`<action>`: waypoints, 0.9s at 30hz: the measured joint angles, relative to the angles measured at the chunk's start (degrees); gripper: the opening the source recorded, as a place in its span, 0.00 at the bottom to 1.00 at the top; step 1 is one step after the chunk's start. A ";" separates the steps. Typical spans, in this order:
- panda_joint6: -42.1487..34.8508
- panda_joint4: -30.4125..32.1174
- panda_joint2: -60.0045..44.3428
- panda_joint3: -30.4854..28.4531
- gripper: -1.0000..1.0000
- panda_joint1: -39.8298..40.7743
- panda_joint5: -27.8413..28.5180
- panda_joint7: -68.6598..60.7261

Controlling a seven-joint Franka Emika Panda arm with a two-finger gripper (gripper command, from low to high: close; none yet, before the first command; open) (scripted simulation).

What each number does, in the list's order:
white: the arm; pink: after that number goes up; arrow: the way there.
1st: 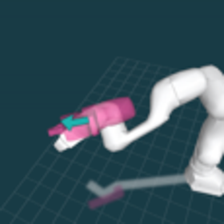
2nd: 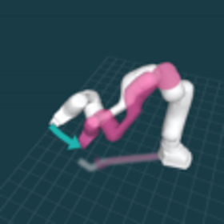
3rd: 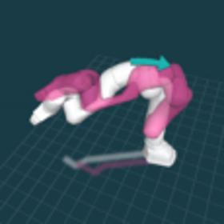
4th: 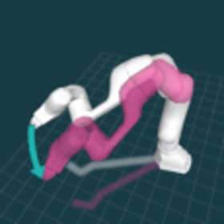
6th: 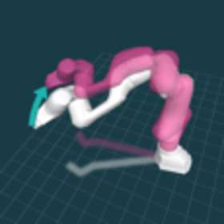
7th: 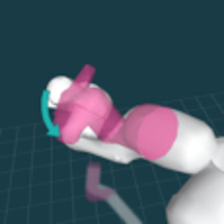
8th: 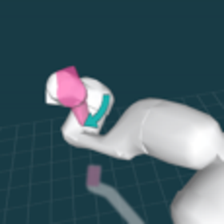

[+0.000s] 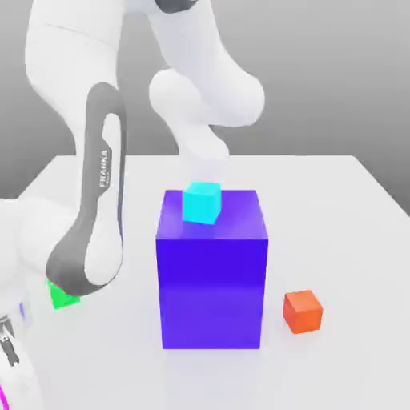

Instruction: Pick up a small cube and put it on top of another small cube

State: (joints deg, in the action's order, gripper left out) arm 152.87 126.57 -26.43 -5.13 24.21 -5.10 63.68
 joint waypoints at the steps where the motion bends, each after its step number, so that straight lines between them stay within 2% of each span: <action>1: -1.45 0.54 1.98 -0.30 0.00 -0.18 0.36 0.19; 17: 0.20 32.46 32.52 -9.02 0.00 9.64 8.93 -9.72; 20: 4.38 34.32 30.18 -9.66 0.00 9.52 7.54 -11.73; 24: 12.03 34.19 22.20 -7.17 0.00 10.55 1.60 -16.03; 25: 13.14 34.12 20.97 -6.87 1.00 10.62 0.42 -16.86; 27: 13.14 34.12 20.97 -6.87 1.00 10.61 0.42 -16.86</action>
